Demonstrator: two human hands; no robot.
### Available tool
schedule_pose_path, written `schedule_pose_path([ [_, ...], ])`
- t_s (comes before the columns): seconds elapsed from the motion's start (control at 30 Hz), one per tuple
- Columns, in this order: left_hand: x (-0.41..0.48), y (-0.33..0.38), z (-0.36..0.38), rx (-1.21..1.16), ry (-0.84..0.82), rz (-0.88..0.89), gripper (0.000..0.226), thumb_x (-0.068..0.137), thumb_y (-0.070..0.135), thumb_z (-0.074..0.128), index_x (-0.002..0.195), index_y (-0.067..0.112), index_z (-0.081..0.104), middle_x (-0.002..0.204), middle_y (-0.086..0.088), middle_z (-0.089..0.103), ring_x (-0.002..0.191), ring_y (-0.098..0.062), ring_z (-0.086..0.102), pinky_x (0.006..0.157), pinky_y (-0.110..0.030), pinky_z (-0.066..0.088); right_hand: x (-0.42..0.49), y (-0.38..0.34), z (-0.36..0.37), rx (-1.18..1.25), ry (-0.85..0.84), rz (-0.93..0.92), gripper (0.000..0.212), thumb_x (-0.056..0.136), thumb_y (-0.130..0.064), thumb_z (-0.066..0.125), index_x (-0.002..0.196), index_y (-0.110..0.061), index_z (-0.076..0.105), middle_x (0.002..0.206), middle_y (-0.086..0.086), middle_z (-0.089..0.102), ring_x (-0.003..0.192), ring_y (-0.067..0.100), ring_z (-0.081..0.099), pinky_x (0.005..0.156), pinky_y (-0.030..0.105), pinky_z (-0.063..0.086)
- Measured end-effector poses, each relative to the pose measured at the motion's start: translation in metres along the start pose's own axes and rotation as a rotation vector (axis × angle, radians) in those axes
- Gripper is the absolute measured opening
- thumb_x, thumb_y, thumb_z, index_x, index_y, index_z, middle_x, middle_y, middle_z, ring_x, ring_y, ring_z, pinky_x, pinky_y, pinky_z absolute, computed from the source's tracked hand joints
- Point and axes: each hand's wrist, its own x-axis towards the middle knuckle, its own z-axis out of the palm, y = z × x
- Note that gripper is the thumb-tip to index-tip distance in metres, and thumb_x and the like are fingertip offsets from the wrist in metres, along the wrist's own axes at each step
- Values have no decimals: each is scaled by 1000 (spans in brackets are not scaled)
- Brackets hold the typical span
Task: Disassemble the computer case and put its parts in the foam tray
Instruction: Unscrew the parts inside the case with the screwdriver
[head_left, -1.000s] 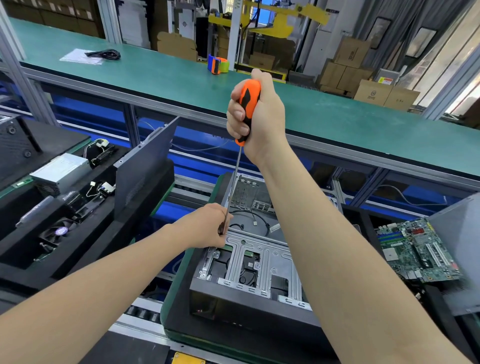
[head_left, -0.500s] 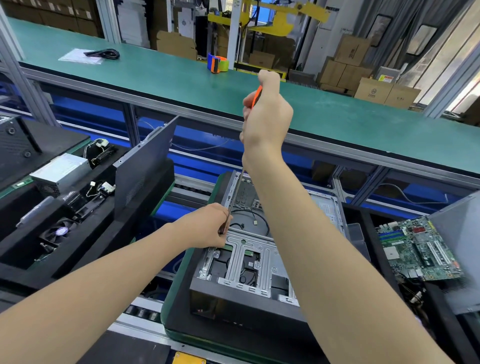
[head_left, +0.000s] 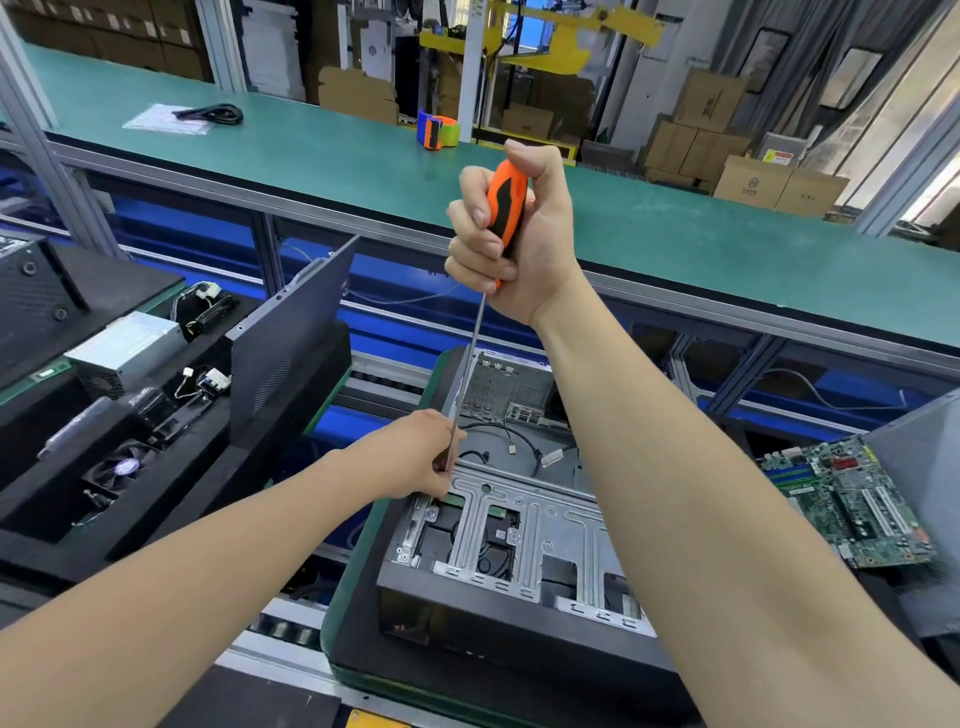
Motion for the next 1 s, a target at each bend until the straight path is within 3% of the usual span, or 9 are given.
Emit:
schedule_pose_path([
  [0.1, 2, -3, 6, -20, 6, -36, 19, 90, 12, 70, 106, 4, 64, 131, -1, 61, 101, 8, 55, 103, -18, 43, -1, -3, -1, -19, -31, -3, 48, 97, -38, 38, 62, -6, 47, 45, 5, 34, 31, 15, 16, 38, 20, 18],
  [0.17, 3, -5, 8, -38, 18, -31, 29, 90, 9, 71, 117, 2, 65, 117, 0, 63, 106, 2, 60, 106, -20, 41, 0, -3, 0, -42, -34, -4, 48, 98, -37, 38, 63, -6, 47, 45, 5, 35, 31, 15, 17, 38, 21, 18],
  [0.27, 3, -4, 7, 0, 13, 0, 22, 90, 9, 69, 111, 6, 64, 100, 8, 59, 102, 4, 62, 108, -26, 44, 1, -3, 2, -58, -27, -2, 50, 101, -36, 34, 63, -6, 47, 46, 5, 35, 31, 15, 18, 38, 22, 18],
  [0.33, 3, -3, 7, 46, 0, 16, 14, 90, 9, 67, 104, 5, 65, 98, 5, 58, 80, 7, 54, 104, -31, 50, 2, -4, 4, -71, -14, -3, 51, 102, -36, 32, 64, -6, 47, 46, 6, 36, 31, 15, 18, 38, 22, 19],
  [0.47, 0, -2, 0, 63, -17, 50, 11, 91, 12, 63, 88, 13, 53, 102, 0, 51, 83, -7, 46, 88, -13, 48, 2, -8, 10, -113, 48, -13, 50, 104, -35, 31, 66, -6, 45, 46, 6, 34, 31, 16, 17, 38, 20, 20],
  [0.6, -2, 2, -13, 63, -6, 42, 13, 93, 18, 66, 89, 11, 55, 121, -4, 57, 106, -22, 63, 93, -38, 53, 2, -21, 19, -167, 81, -67, 46, 104, -34, 30, 70, -6, 42, 46, 6, 32, 32, 17, 15, 37, 18, 23],
  [0.73, 5, 8, -16, 87, 66, 65, 7, 91, 12, 63, 89, 13, 56, 104, -1, 54, 87, -14, 54, 80, -22, 46, -2, -28, 26, -230, 99, -122, 48, 106, -32, 30, 69, -6, 44, 47, 7, 32, 34, 19, 13, 37, 19, 24],
  [0.87, 14, 20, -13, 40, 61, 69, 8, 89, 7, 59, 85, 10, 52, 87, -8, 58, 70, -18, 45, 73, -36, 50, -12, -28, 28, -313, 121, -146, 48, 106, -31, 31, 68, -6, 46, 48, 7, 34, 35, 21, 15, 37, 21, 25],
  [1.0, 26, 32, -4, -78, 44, 75, 22, 90, 11, 65, 85, 17, 44, 79, -5, 57, 64, -19, 44, 60, -29, 43, -30, -31, 23, -375, 188, -169, 47, 106, -31, 33, 69, -6, 48, 49, 7, 34, 36, 20, 18, 38, 22, 29],
])
